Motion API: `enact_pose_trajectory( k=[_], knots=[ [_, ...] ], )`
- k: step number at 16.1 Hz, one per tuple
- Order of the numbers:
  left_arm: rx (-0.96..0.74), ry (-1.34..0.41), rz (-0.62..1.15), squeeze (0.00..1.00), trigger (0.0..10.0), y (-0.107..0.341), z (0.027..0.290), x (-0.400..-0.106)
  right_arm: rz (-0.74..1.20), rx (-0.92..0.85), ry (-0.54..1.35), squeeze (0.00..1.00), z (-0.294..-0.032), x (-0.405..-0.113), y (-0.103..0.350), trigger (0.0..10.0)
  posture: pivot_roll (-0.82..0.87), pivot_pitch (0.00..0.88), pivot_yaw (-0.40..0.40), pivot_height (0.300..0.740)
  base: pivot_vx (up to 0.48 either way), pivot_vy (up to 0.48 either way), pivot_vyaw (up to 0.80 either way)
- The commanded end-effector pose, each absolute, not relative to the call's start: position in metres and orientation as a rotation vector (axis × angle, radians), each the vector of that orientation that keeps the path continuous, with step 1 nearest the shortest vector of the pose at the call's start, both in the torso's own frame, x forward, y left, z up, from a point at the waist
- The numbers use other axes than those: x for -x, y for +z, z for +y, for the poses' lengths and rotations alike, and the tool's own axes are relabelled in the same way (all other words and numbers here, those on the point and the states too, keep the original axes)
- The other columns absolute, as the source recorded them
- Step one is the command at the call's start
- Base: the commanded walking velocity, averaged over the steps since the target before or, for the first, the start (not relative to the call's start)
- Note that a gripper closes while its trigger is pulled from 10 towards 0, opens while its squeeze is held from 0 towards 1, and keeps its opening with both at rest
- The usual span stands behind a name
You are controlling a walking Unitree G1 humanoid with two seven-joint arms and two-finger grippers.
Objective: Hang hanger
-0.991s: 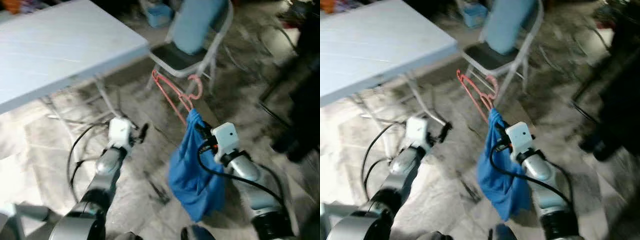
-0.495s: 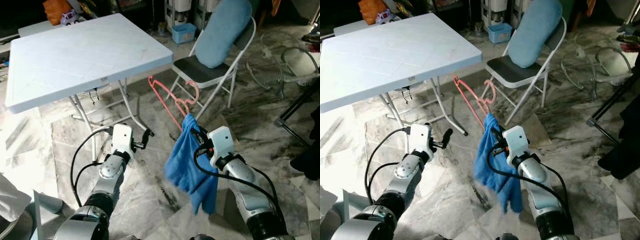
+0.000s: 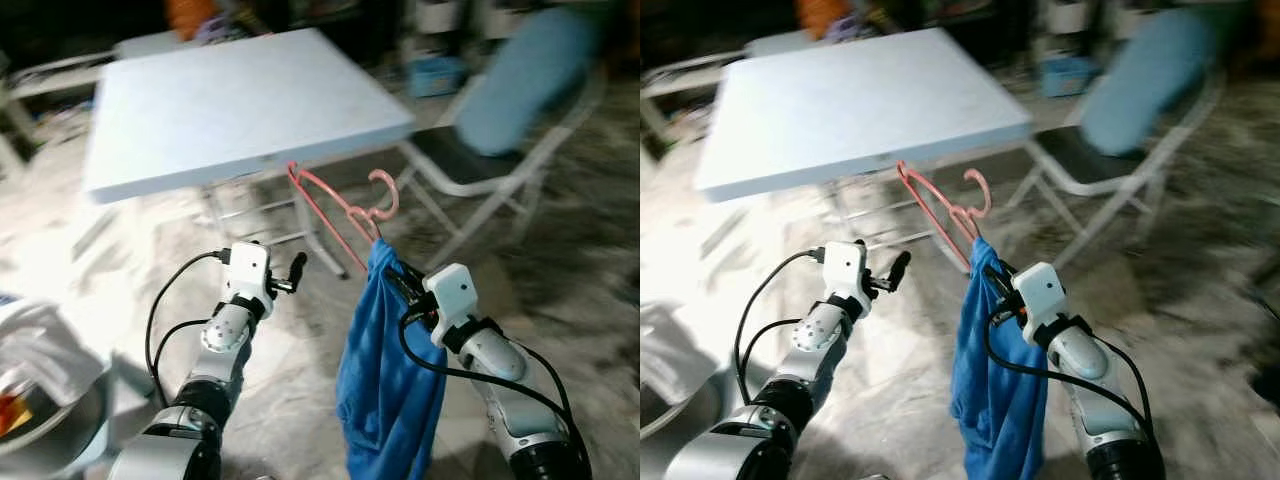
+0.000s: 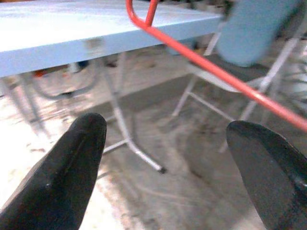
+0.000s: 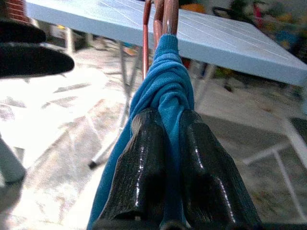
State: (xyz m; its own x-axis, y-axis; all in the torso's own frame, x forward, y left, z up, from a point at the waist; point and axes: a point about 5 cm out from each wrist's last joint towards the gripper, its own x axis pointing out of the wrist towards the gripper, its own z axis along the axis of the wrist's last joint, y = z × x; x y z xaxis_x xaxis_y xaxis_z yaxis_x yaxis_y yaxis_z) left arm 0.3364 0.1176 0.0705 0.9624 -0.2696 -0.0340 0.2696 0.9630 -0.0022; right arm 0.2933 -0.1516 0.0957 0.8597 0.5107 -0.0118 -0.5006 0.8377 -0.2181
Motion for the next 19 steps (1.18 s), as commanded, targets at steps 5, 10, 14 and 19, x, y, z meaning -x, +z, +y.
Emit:
enact_pose_trajectory(
  k=[5,10,14,19],
  knots=[
    [-0.004,-0.278,0.030,0.00,10.0,0.069,0.120,-0.334,-0.076,0.218,0.531,0.00,-0.156,-0.291,0.105,10.0,-0.16,0.088,0.092,0.740,0.311,0.000,0.00],
    [-0.161,-0.373,-0.045,0.00,10.0,0.071,0.108,-0.323,-0.007,0.434,0.593,0.00,-0.185,-0.280,0.103,10.0,-0.16,0.141,0.077,0.740,0.000,0.000,0.00],
    [-0.280,-0.516,-0.084,0.00,10.0,0.072,0.113,-0.318,0.077,0.679,0.699,0.00,-0.217,-0.273,0.111,10.0,-0.17,0.168,0.075,0.740,0.000,0.000,0.00],
    [-0.356,-0.717,-0.089,0.00,10.0,0.081,0.123,-0.320,0.106,0.784,0.835,0.00,-0.228,-0.268,0.122,10.0,-0.16,0.178,0.083,0.740,0.000,0.000,0.00]
  ],
)
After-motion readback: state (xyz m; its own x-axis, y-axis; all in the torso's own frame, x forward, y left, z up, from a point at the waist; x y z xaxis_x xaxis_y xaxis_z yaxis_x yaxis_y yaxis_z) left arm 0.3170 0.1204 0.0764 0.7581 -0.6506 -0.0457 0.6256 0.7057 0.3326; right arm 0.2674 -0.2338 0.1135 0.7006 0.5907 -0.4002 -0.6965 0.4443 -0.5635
